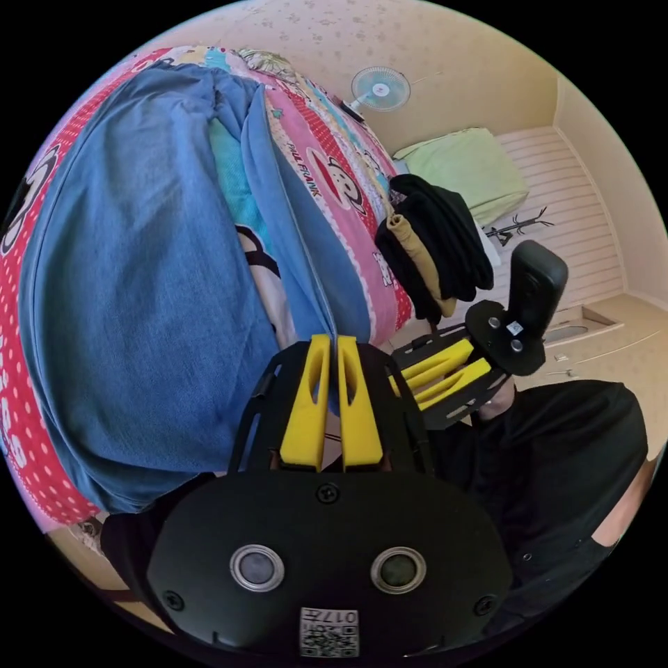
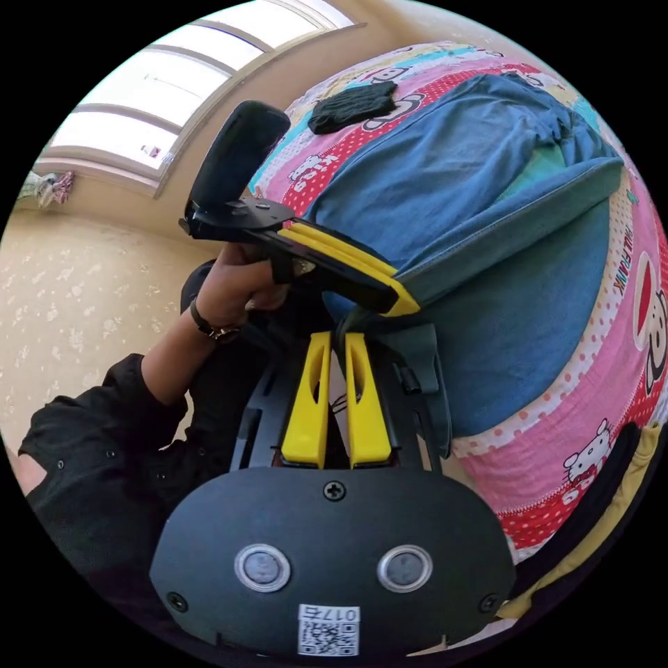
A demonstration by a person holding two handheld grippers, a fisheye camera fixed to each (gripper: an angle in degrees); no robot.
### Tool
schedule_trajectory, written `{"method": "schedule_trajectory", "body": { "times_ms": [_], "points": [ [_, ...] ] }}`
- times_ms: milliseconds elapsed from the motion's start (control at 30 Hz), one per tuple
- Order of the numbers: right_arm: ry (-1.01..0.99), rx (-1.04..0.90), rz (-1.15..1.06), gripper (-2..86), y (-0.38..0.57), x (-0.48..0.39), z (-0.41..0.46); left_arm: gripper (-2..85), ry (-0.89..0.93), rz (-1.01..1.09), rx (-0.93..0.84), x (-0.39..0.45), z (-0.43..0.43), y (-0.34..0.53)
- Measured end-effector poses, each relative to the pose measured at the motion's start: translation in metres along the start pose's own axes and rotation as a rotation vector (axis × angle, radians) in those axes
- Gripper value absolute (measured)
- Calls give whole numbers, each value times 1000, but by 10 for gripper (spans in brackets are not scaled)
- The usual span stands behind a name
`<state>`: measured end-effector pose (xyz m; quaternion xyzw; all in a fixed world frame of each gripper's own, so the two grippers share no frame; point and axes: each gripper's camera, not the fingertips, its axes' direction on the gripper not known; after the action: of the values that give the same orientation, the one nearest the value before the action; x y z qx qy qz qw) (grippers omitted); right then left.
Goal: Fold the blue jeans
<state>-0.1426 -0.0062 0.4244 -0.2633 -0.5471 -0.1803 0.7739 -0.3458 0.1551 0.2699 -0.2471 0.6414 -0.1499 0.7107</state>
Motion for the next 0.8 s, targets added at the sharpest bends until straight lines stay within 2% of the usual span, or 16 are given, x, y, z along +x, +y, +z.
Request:
{"method": "schedule_trajectory", "body": {
  "times_ms": [67, 133, 200, 300, 533, 600, 700, 800],
  "points": [
    [-28, 43, 23, 19, 4, 20, -30, -5, 33, -14, 62, -4, -13, 6],
    [38, 126, 79, 22, -2, 44, -70, -7, 86, -37, 103, -12, -21, 11],
    [113, 234, 156, 35, -29, 80, -128, -7, 152, -60, 136, -21, -26, 15],
    [123, 367, 243, 76, -89, 137, -183, -7, 226, -89, 159, -31, -28, 16],
    [283, 393, 566, 115, -217, 252, -202, -8, 152, -49, 115, -25, -30, 0],
    [242, 443, 712, 119, -227, 287, -199, -7, 174, -52, 123, -28, -32, -4],
    [198, 541, 736, 117, -228, 314, -200, -7, 200, -53, 120, -32, -33, -11],
    [192, 528, 736, 112, -239, 331, -192, -7, 243, -61, 108, -34, -34, -20]
  ]
}}
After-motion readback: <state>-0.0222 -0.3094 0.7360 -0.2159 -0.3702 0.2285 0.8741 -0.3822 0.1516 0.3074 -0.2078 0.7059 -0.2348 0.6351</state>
